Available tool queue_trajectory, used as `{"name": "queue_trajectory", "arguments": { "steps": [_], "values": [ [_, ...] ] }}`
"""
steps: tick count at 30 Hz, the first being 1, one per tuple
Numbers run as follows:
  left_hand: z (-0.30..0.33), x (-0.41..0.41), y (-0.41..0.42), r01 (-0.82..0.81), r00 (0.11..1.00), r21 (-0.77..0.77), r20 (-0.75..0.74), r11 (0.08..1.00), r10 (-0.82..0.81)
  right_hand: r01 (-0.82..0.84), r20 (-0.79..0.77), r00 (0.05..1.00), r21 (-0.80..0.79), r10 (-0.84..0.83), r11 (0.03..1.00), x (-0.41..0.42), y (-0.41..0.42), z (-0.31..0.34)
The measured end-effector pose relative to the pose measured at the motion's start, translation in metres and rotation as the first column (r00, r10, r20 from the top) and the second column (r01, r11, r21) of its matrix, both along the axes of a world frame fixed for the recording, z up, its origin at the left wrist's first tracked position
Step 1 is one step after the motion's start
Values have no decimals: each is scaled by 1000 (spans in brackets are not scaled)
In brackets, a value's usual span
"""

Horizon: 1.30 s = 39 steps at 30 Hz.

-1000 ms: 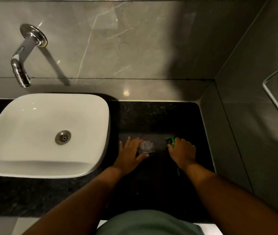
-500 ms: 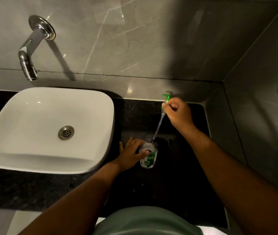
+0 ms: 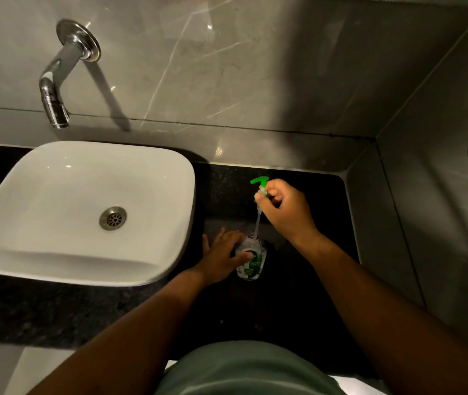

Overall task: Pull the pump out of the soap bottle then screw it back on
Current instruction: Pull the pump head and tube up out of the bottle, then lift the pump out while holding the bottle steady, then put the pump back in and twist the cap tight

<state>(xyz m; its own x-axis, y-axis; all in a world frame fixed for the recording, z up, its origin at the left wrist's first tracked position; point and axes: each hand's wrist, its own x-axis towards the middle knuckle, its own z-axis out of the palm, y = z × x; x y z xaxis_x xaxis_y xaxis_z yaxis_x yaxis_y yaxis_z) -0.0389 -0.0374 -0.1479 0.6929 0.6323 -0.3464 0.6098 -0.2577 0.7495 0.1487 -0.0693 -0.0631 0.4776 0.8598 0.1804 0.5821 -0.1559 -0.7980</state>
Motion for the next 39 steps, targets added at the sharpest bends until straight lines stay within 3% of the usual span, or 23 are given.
{"name": "queue_trajectory", "arguments": {
  "steps": [8, 12, 16, 21, 31, 36, 39],
  "values": [
    [-1, 1, -4, 19, 1000, 49, -10, 999, -19, -25, -10, 1000, -213, 24, 977, -24, -33, -45],
    [-4, 1, -4, 20, 1000, 57, -4, 998, -19, 35, -103, 993, -193, -56, 981, -32, -43, -56],
    [-9, -1, -3, 22, 1000, 71, -2, 997, -22, -17, -132, 991, -234, -14, 972, -31, -43, -53],
    [-13, -2, -5, 22, 1000, 94, 18, 995, -24, -129, -372, 927, -199, 47, 972, -26, -44, -49],
    [-16, -1, -8, 72, 997, 179, -24, 981, -69, -2, -300, 952, -180, -53, 984, -30, -44, -48],
    [-16, -2, -8, 14, 1000, 172, -6, 985, -13, -84, -515, 857, -155, -8, 984, -29, -53, -53],
    [-15, -3, -9, 22, 1000, 182, -8, 983, -21, -66, -509, 861, -124, -6, 990, -26, -53, -52]
  ]
}}
